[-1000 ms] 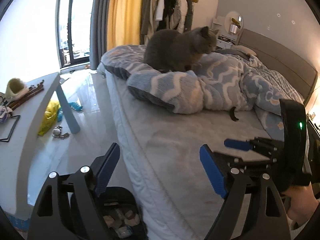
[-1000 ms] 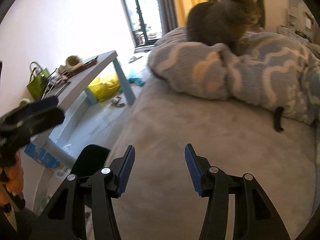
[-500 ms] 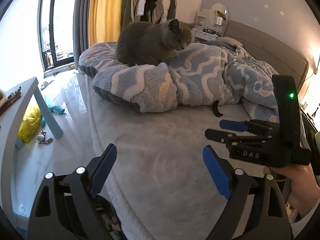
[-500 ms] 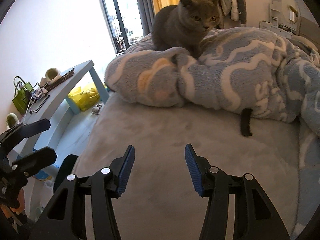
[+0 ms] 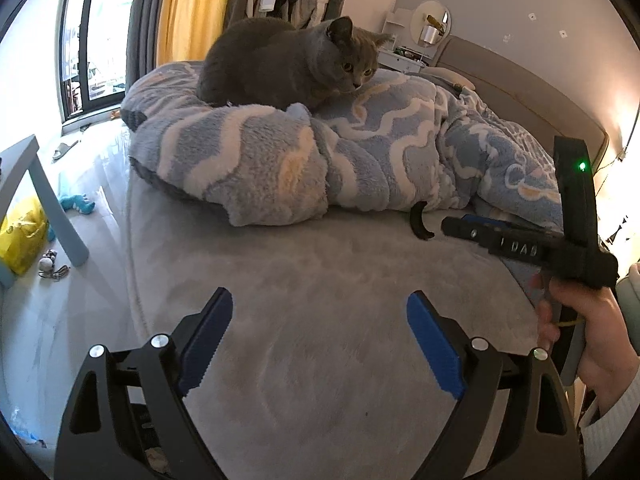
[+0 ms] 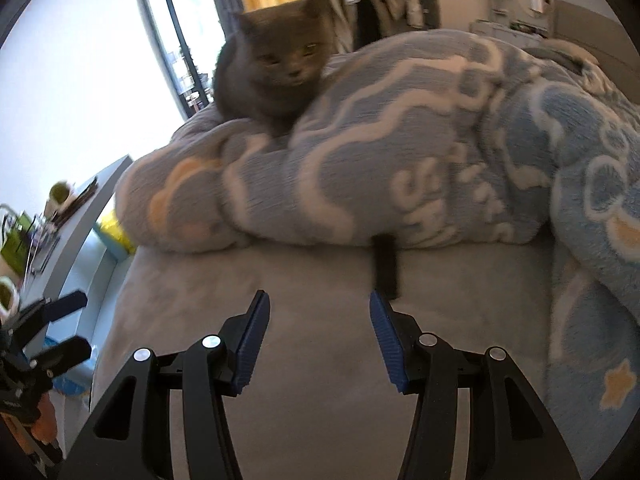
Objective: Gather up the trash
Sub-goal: 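Move both open tools over the bed toward the black strip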
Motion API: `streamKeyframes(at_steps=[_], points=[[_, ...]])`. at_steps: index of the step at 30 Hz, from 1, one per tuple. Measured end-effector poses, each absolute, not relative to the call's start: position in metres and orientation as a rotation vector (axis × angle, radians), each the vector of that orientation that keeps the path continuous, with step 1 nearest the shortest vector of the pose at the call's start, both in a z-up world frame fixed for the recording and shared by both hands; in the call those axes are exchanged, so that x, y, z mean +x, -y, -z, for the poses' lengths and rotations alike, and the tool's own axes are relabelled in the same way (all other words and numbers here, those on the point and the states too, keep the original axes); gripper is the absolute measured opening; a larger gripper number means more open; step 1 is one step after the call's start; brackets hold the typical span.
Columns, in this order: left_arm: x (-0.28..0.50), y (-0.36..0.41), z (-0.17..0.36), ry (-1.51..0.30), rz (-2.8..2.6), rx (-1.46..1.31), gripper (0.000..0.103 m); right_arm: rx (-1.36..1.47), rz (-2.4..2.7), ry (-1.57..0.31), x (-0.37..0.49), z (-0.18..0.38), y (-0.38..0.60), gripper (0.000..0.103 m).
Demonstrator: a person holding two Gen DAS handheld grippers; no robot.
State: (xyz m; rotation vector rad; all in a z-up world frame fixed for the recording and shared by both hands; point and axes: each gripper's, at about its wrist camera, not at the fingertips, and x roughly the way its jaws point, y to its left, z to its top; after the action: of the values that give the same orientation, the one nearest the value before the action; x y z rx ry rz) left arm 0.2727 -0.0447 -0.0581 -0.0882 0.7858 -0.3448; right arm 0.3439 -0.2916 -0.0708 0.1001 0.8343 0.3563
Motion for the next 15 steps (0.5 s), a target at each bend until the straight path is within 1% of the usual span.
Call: streamKeyframes(at_steps=[6, 11, 15], points=[[0.289, 0.063, 0.066, -0.805, 0.371, -0.069, 0.091, 0.095, -0.343, -0.850, 0.360, 0.075, 0.301, 0.053], [0.298, 0.077, 0.071, -0.816, 0.393, -0.049, 0.091, 0.082, -0.346, -0.859, 0.371, 0.077, 0.301, 0.045], [0.305, 0.087, 0.080, -0.843, 0.414, -0.053, 0.091, 0.070, -0.348, -0.874, 0.379, 0.083, 0.303, 0.038]])
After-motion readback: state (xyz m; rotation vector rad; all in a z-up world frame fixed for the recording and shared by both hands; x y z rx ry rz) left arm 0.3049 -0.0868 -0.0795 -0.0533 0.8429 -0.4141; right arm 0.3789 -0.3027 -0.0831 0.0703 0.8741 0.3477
